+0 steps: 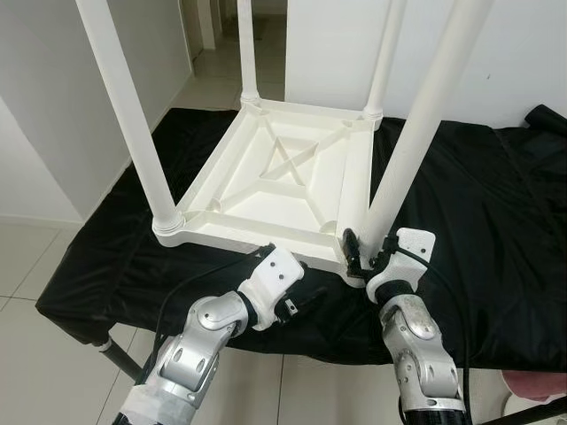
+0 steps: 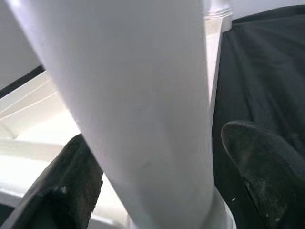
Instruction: Building children table
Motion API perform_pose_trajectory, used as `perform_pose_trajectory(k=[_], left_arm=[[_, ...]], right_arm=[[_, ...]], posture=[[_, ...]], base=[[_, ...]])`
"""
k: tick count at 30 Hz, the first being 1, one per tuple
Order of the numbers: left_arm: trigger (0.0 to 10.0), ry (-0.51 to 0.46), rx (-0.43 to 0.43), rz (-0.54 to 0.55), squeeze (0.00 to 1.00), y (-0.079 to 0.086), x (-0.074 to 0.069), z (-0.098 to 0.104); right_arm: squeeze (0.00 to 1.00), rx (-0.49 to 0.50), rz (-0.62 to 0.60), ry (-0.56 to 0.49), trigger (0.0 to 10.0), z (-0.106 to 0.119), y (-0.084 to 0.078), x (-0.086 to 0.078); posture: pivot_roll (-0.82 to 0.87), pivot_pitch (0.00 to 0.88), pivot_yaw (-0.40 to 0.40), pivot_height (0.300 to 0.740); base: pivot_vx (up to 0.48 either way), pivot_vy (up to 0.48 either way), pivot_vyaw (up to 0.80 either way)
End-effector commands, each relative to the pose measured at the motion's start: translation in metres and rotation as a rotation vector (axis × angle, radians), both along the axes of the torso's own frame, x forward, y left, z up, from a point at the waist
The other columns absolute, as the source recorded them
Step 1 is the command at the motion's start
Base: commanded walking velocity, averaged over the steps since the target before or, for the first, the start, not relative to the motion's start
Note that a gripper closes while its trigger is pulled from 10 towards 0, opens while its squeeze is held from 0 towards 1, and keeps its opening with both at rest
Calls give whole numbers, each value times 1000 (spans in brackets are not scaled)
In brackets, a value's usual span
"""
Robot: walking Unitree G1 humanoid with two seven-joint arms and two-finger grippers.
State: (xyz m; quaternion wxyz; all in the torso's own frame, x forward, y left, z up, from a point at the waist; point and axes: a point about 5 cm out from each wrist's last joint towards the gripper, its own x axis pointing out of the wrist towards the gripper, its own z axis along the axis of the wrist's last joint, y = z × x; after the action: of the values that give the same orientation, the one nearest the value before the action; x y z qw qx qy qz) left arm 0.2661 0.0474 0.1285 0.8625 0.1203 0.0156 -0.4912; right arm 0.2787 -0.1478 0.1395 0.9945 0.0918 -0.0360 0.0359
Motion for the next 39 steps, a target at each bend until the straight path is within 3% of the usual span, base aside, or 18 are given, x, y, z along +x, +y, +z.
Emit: perform_pose_trajectory(k=[1,6,7,8,10,18,21,22,23,24,25,26,34,35,39], left_arm=[[10000,2,0,35,0,1,0,-3],[10000,2,0,35,0,1,0,-3],[10000,5,-1,31,0,0,-1,-4],[10000,5,-1,31,0,0,-1,-4],[10000,7,-1,23,0,-2,-2,-5],[10000,4,7,16,0,-2,-2,-6],[10000,2,10,18,0,-1,-1,-5],[10000,2,10,18,0,-1,-1,-5],[10000,2,10,19,0,-1,-1,-5],[10000,1,11,19,0,-1,-1,-5],[10000,1,11,19,0,-1,-1,-5],[10000,1,12,20,0,-1,-1,-5],[10000,-6,12,25,0,2,1,-3],[10000,-7,14,26,0,2,1,-3],[10000,-8,17,27,0,3,1,-3]], right_arm=[[0,6,14,6,10000,-1,1,-2],[0,6,14,6,10000,-1,1,-2],[0,-88,175,-16,10000,0,-3,2],[0,-88,175,-16,10000,0,-3,2],[0,-203,343,-25,10000,0,-10,9],[0,-294,465,-10,10000,-1,-15,18],[0,-316,511,7,7490,-4,-15,20],[0,-316,511,7,7490,-4,-15,20],[0,-323,522,11,3608,-5,-16,20],[0,-345,532,13,1765,-6,-18,21],[0,-345,532,13,1765,-6,-18,21],[0,-357,543,20,0,-8,-20,23],[0,-372,516,46,0,-12,-36,33],[0,-367,499,52,10000,-12,-38,33],[0,-349,467,51,10000,-11,-38,33]], posture=[[-23,8,32,740],[-23,8,32,740],[-34,0,32,740],[-34,0,32,740],[-34,0,32,740],[-32,0,39,740],[-30,0,39,740],[-30,0,39,740],[-27,0,39,740],[-25,0,43,740],[-25,0,43,740],[-25,0,43,740],[-15,0,49,740],[-15,0,49,740],[-15,0,49,740]], base=[[0,0,0],[0,0,0],[0,0,0],[0,0,0],[0,0,0],[0,0,0],[0,0,0],[0,0,0],[0,0,0],[0,0,0],[0,0,0],[0,0,0],[0,0,0],[0,0,0],[0,0,0]])
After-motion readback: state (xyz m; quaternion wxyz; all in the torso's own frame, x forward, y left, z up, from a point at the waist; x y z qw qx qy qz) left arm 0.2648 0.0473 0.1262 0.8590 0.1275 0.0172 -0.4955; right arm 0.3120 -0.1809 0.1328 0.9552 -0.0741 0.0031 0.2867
